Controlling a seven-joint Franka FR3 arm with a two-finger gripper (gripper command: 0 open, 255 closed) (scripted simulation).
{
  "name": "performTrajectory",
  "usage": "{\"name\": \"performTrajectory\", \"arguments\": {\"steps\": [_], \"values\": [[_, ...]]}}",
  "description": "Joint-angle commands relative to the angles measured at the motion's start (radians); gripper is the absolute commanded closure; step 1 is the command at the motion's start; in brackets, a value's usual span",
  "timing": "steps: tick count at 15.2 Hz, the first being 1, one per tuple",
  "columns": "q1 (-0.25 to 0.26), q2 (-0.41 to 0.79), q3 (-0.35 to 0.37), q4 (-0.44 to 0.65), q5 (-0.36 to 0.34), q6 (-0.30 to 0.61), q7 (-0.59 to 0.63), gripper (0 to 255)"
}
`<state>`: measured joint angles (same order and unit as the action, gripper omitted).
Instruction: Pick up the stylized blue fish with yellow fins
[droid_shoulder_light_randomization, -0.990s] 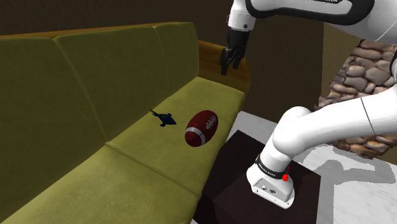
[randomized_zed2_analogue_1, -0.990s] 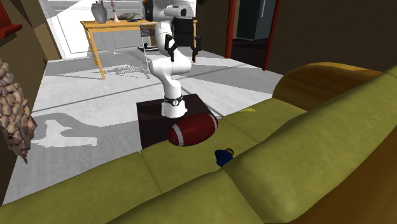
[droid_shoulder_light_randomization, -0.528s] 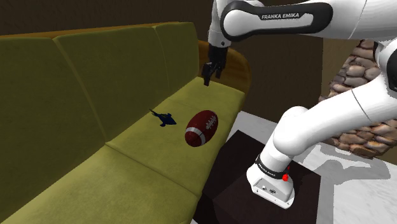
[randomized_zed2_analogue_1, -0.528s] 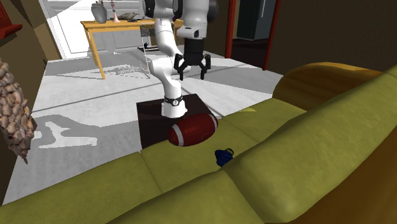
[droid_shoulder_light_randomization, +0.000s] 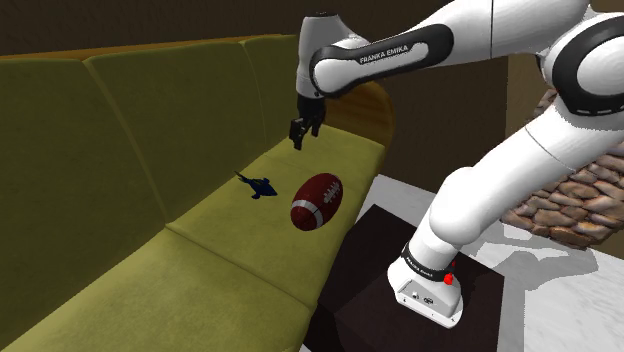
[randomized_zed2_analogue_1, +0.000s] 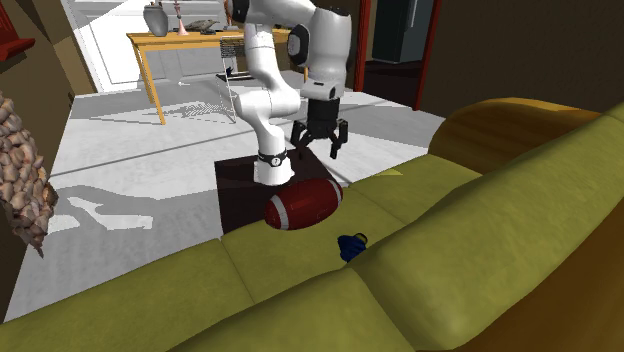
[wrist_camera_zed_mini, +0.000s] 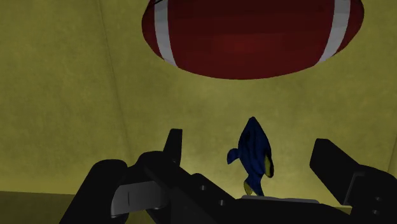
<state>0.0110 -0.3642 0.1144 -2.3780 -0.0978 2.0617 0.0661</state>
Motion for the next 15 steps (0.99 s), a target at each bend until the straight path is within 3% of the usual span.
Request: {"name": "performTrajectory", "arguments": {"steps": [1, 8, 15], "values": [[0.003, 0.070, 0.017, 0.013, -0.016, 0.063, 0.018, 0], [0.004, 0.329, 0.050, 0.114, -0.111, 0.230, 0.074, 0], [0.030, 0.598, 0.053, 0.281, -0.239, 0.331, 0.144, 0]]}}
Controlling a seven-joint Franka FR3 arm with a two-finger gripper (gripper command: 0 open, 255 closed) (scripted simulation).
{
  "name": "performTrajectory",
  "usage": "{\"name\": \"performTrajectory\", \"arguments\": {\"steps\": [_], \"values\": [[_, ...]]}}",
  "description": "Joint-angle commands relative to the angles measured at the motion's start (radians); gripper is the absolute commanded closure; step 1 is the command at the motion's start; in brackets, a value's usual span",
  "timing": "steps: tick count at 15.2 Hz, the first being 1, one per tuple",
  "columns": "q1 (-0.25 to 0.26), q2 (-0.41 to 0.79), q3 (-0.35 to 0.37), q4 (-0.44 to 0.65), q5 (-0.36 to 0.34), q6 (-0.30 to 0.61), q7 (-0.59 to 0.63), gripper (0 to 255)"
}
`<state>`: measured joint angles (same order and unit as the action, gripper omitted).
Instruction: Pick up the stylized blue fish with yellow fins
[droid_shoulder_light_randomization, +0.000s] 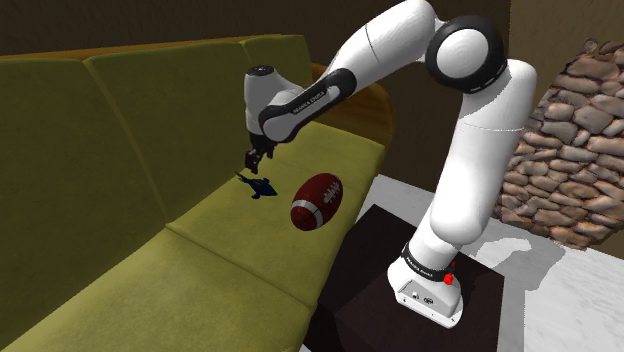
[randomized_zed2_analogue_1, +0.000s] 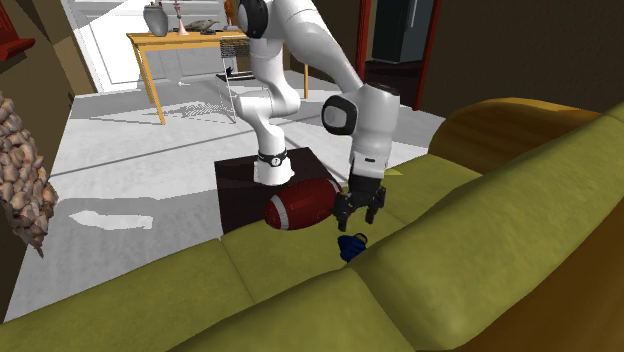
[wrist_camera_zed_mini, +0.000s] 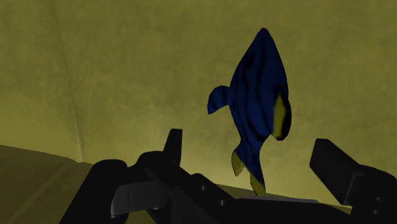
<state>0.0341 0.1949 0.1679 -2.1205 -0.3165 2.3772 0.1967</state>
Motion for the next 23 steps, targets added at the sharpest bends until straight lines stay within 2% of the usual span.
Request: {"name": "performTrajectory", "arguments": {"steps": [1, 5, 14, 15, 23], "values": [[0.014, 0.078, -0.003, 0.052, -0.038, 0.025, 0.022, 0], [0.041, 0.211, -0.017, 0.163, -0.092, 0.049, 0.045, 0], [0.055, 0.282, -0.038, 0.159, -0.130, 0.120, 0.085, 0], [0.055, 0.283, -0.039, 0.159, -0.130, 0.121, 0.086, 255], [0.056, 0.282, -0.038, 0.158, -0.130, 0.120, 0.086, 255]]}}
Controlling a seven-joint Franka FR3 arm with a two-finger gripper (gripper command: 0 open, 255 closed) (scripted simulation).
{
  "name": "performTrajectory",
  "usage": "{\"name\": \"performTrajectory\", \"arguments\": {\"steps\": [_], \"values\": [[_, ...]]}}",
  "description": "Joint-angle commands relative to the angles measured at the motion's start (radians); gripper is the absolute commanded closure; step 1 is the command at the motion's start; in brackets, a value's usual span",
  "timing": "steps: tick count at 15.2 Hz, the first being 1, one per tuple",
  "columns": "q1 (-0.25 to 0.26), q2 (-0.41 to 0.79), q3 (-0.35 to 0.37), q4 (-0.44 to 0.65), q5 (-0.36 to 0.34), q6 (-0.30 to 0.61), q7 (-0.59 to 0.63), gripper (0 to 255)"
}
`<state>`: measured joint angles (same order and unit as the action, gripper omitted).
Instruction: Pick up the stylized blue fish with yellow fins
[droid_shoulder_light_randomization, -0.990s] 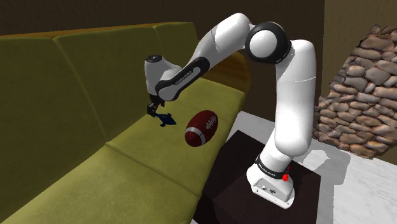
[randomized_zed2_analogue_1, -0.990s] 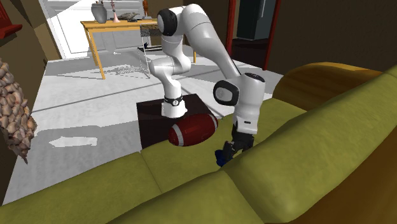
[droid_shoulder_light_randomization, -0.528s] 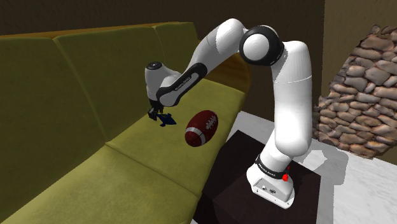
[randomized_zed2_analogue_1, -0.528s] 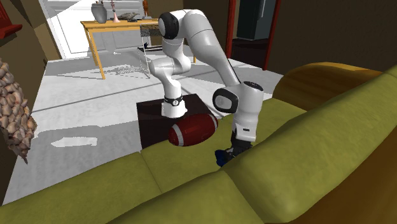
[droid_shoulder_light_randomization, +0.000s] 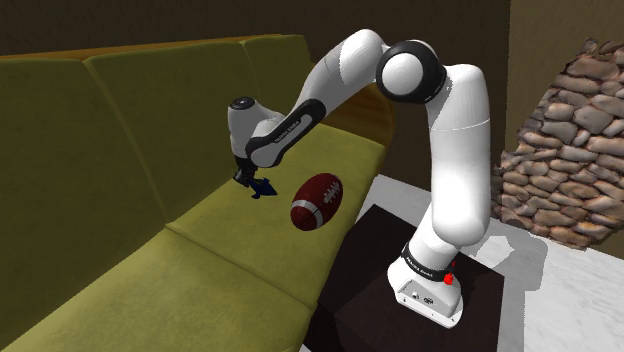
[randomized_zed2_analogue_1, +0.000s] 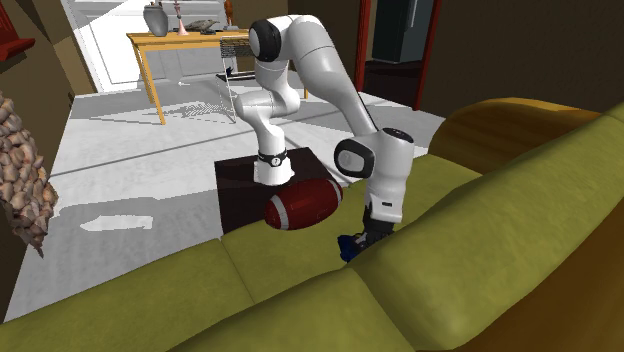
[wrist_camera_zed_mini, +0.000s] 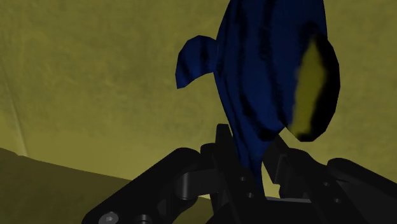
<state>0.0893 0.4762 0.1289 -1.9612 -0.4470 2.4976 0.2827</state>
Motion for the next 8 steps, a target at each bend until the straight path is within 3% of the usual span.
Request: {"name": "performTrajectory", "arguments": {"steps": [1, 8], "values": [[-0.001, 0.001, 0.001, 0.000, 0.001, -0.001, -0.001, 255], [-0.013, -0.066, 0.020, 0.003, 0.036, -0.066, -0.038, 255]]}}
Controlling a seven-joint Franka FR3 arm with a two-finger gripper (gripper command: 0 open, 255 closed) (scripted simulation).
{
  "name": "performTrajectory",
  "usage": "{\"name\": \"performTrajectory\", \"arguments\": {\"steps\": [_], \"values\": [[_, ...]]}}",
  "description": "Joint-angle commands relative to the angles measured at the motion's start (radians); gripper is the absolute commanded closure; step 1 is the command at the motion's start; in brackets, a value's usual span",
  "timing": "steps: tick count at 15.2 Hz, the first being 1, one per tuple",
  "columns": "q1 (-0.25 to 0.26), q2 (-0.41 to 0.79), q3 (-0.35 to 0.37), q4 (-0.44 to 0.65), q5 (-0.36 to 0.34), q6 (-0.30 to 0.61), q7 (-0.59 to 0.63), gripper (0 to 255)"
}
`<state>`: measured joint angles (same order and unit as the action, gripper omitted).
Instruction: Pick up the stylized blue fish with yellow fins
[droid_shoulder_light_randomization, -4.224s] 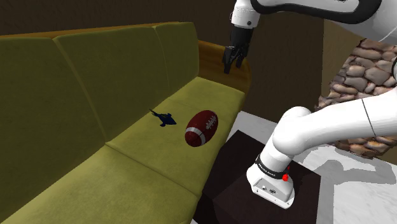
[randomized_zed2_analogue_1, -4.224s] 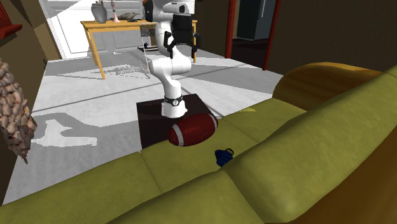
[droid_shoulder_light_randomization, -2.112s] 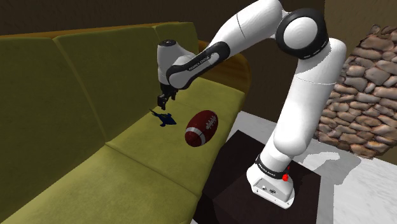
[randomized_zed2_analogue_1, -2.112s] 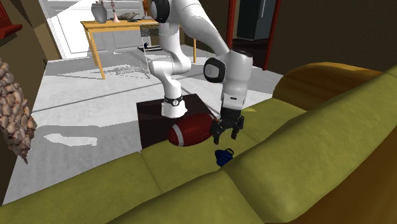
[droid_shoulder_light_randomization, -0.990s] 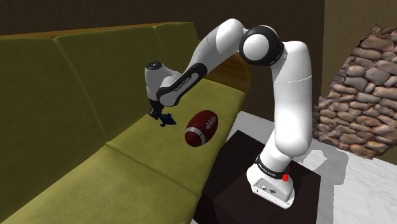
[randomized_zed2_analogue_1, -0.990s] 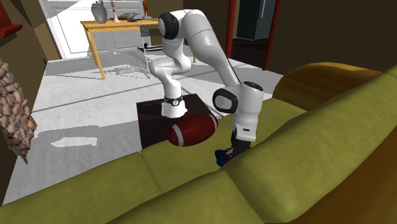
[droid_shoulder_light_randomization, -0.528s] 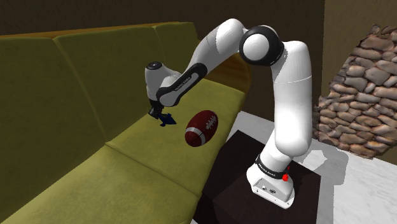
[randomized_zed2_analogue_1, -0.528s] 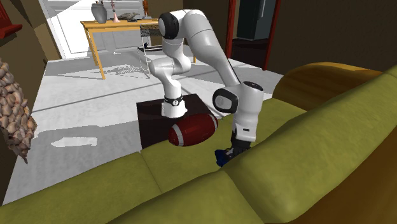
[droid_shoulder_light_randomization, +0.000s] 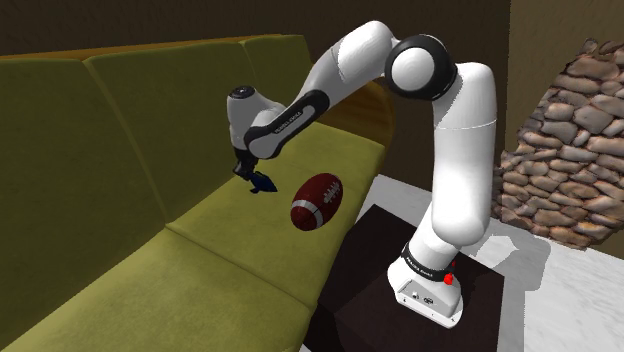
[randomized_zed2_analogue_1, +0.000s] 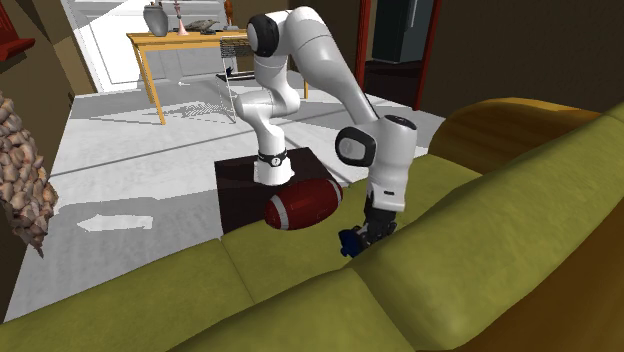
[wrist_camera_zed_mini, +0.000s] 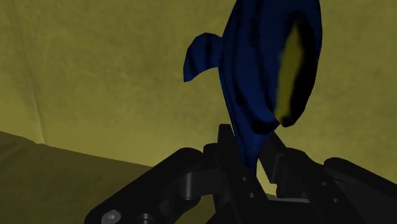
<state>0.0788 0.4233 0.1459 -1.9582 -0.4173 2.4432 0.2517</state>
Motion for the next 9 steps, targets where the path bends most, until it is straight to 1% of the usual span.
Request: {"name": "performTrajectory", "arguments": {"steps": [1, 9], "values": [[-0.004, -0.022, 0.006, 0.001, 0.011, -0.021, -0.012, 255], [-0.013, -0.082, 0.022, 0.016, 0.046, -0.093, -0.047, 255]]}}
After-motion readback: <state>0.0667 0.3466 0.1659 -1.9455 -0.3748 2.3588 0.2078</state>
